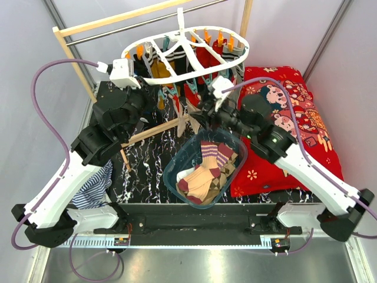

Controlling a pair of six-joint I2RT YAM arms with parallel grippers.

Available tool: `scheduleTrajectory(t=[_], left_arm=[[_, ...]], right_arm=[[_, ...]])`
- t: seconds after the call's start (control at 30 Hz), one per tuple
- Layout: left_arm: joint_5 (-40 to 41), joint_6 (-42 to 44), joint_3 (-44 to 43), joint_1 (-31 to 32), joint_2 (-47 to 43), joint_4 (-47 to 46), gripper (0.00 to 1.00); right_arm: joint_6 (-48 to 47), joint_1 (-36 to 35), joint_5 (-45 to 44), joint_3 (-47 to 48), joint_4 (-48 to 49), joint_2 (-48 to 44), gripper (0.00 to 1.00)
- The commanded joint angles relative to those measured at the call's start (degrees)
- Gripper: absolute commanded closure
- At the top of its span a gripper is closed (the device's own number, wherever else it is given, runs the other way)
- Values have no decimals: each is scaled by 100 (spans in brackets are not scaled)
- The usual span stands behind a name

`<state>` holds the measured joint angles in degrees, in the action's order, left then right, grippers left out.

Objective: Clip the socks to the hanger
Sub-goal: Pick up the sock from the bin.

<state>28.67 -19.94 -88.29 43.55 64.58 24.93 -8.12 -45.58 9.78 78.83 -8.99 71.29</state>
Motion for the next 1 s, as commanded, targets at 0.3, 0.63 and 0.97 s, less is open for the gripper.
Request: scheduleTrajectory(t=[0.3,0.63,0.97], left_arm=[[51,131,67,-22,-173,-559,89],[69,114,119,-22,-244,-559,90],[78,131,146,-13,-314,-524,91]], right_arm=[[3096,32,-1583,-1562,-1860,-451,51],[3791,120,-2551,-1423,-1544,1114,58],[4354,269,-3184,-1001,-1517,2564,59]])
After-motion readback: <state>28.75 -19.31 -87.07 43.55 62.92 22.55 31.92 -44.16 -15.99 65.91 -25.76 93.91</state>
